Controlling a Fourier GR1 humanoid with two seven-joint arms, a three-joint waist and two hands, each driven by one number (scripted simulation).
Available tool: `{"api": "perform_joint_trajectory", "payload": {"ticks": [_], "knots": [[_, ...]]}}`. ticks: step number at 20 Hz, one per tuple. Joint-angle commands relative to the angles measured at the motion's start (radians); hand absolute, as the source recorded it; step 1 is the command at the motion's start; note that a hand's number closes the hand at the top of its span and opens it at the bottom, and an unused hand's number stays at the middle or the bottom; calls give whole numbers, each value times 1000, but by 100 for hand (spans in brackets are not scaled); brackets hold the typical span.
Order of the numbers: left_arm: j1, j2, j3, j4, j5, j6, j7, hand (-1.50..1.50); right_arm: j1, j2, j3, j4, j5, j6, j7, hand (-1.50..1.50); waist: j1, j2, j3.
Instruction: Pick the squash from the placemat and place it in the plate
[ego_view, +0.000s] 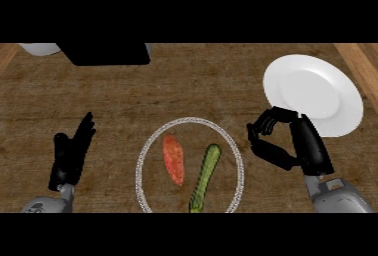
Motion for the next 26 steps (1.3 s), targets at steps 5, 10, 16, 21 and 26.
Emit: {"api": "perform_joint_trajectory", "payload": {"ticks": [5, 10, 16, 21, 26], "knots": [[33, -43, -20, -65, -6, 32, 14, 0, 359, 222, 147, -34, -155, -32, -477, -150, 22, 13, 8], [28, -61, -22, -56, -20, 36, 28, 0, 301, 55, 222, -36, 125, -40, -276, -150, 26, 13, 4], [48, -56, -30, -82, -38, 38, 27, 0, 152, -58, 201, -153, 335, 61, 115, -150, 34, 11, 1], [31, -81, -35, -79, -50, 49, 39, 0, 111, -57, 286, -230, 379, 271, 351, -150, 31, 14, 3], [6, -62, -36, -136, -70, 53, 117, 0, -32, 16, 281, -181, 282, 499, 535, -150, 39, 16, 4]]}}
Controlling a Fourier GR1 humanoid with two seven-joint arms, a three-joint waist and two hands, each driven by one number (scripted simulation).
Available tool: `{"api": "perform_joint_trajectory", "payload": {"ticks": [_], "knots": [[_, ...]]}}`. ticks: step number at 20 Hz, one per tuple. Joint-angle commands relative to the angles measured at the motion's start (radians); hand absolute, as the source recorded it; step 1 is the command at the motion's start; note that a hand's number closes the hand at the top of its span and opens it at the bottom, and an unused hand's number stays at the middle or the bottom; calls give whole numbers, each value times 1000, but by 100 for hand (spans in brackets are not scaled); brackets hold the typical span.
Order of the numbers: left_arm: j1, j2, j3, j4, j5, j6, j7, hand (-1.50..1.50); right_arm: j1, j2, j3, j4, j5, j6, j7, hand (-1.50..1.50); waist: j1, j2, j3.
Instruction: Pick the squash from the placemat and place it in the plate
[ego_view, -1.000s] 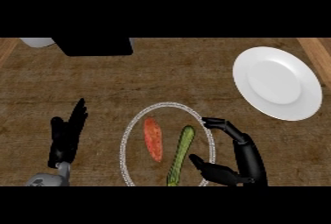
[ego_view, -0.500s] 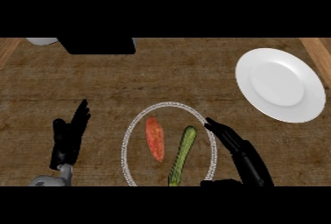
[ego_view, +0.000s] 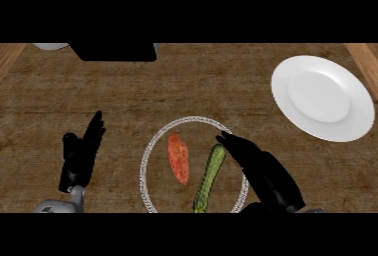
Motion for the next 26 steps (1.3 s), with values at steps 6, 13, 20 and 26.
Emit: {"api": "perform_joint_trajectory", "payload": {"ticks": [6, 13, 20, 26], "knots": [[-38, -54, 43, 93, -20, -25, -41, 0, -58, 116, -16, 110, 5, 205, 106, -150, -8, 2, 1], [69, -40, 77, -4, -41, -82, -60, 0, -48, 212, -45, 110, 68, 309, 143, -150, -6, 1, 2], [82, -41, 117, -58, -49, -131, -12, 0, -47, 273, -106, 224, 141, 317, 33, -150, -4, 1, 2], [33, -119, 117, 50, -114, -96, -66, 0, -29, 356, -90, 310, 230, 282, -5, -150, -7, 1, 2]]}}
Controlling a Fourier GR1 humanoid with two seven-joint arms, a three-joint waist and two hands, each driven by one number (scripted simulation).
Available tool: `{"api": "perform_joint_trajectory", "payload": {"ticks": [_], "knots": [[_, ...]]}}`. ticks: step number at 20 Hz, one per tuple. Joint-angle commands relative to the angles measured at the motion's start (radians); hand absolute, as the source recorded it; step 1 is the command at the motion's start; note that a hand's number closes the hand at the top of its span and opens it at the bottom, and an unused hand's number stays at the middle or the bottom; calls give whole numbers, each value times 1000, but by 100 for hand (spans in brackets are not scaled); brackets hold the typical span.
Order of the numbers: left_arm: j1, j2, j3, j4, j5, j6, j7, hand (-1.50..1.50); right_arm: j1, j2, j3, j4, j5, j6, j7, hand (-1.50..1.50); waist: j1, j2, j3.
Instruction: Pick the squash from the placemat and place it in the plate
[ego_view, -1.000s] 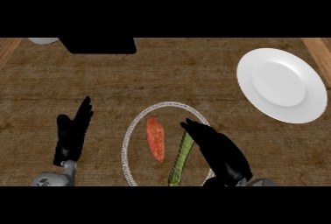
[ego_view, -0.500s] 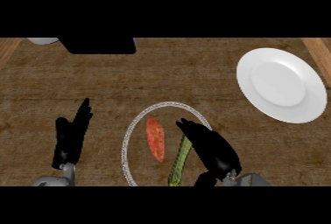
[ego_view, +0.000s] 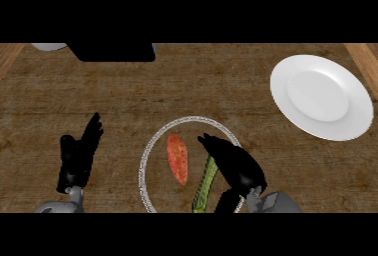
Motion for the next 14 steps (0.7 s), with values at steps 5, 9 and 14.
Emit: {"api": "perform_joint_trajectory", "payload": {"ticks": [5, 9, 14], "knots": [[-23, -26, 28, -37, -31, -19, 88, 0, 27, 58, -28, 28, 70, 38, -29, -150, -1, 0, 0], [34, -50, 11, -17, -55, -21, -15, 0, 7, 37, -20, 94, 129, -12, -148, 150, 1, 0, 0], [-41, -62, 44, -11, -58, -22, 48, 0, 5, 63, -30, 138, 218, -74, -201, 150, 0, 0, 0]]}}
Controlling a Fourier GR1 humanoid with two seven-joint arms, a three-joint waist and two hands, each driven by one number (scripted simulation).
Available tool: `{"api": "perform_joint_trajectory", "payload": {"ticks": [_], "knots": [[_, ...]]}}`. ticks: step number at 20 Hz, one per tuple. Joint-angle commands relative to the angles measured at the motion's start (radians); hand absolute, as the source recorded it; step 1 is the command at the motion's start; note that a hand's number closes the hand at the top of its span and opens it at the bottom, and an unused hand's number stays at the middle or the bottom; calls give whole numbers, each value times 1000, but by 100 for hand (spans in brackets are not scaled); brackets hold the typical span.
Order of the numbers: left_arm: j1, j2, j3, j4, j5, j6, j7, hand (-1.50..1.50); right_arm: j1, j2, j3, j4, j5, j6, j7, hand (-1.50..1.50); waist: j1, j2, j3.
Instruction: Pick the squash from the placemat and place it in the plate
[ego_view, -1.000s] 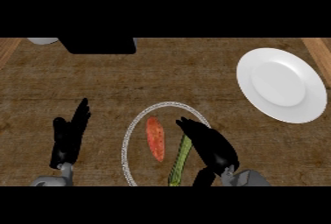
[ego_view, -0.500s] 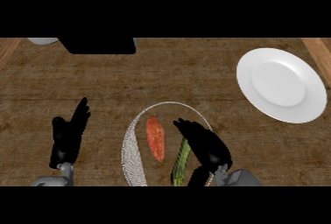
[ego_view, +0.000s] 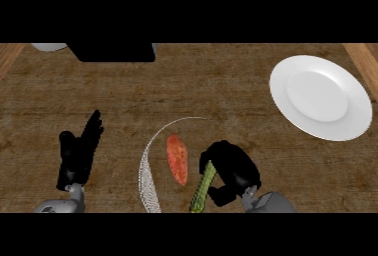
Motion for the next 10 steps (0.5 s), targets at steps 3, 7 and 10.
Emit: {"api": "perform_joint_trajectory", "payload": {"ticks": [3, 7, 10], "knots": [[62, -26, -16, -25, -30, 4, -16, 0, 16, -43, -50, -16, 65, -37, -62, 150, 0, 4, 2], [10, -26, 0, -3, -36, 10, 2, 0, -4, -54, -104, 14, 117, -142, -83, 150, -1, 5, 2], [7, -43, -5, 34, -42, 13, -37, 0, -163, -118, -261, 149, 34, -109, -220, 150, 4, 8, 2]]}}
